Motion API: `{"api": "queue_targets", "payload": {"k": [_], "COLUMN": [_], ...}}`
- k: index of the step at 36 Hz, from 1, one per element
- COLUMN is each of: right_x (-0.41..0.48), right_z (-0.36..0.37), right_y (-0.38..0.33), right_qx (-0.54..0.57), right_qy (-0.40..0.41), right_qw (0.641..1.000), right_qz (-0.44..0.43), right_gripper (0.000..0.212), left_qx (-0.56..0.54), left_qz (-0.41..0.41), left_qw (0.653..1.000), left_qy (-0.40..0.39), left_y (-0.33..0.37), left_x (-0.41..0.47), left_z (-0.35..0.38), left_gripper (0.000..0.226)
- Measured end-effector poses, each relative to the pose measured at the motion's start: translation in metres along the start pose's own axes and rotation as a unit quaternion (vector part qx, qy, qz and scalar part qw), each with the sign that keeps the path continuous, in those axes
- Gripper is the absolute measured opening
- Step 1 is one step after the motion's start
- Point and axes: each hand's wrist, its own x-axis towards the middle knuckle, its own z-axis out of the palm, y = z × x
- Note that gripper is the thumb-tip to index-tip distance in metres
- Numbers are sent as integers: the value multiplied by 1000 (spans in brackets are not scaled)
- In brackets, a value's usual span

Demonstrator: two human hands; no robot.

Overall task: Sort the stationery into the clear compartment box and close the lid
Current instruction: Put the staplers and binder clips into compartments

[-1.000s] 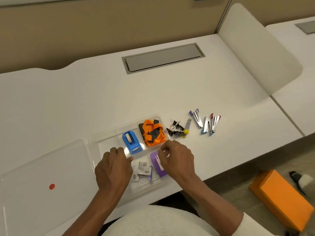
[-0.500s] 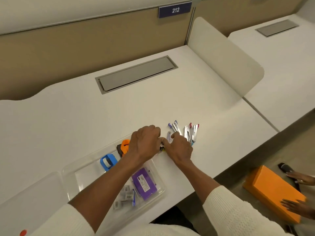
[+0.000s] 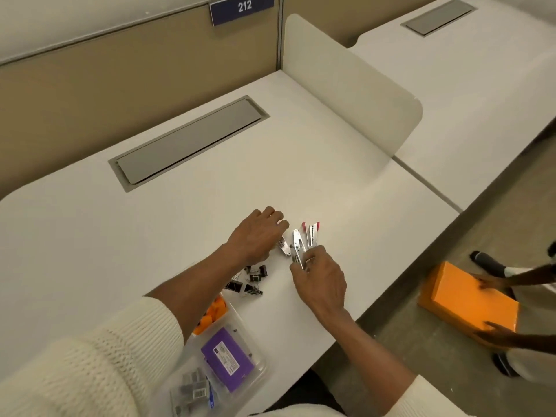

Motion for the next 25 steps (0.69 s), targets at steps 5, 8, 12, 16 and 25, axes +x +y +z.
{"api": "queue_targets", "payload": {"k": [5,8,12,16,25], "right_x": [30,46,62,68,64], "right_z": [-23,-25,-22,-15,7], "right_y": [18,28,32,29,7], "right_qx": [119,103,-8,-96,-209], "right_qy": [35,55,57,41,18], "right_qw": [988,991,998,994,978], "right_qz": [86,63,-4,-17,-7], "right_gripper": [19,36,39,25,82], "left_qx": [15,25,36,37,-52], "left_qz": [39,52,52,39,-140], "left_qw": [999,998,998,999,988], "left_qy": [-20,-16,-2,1,41], "left_y": [0,2,3,0,0], "left_x": [9,11,11,7,-15], "left_z": [9,12,16,16,10], "left_gripper": [42,29,20,20,18]}}
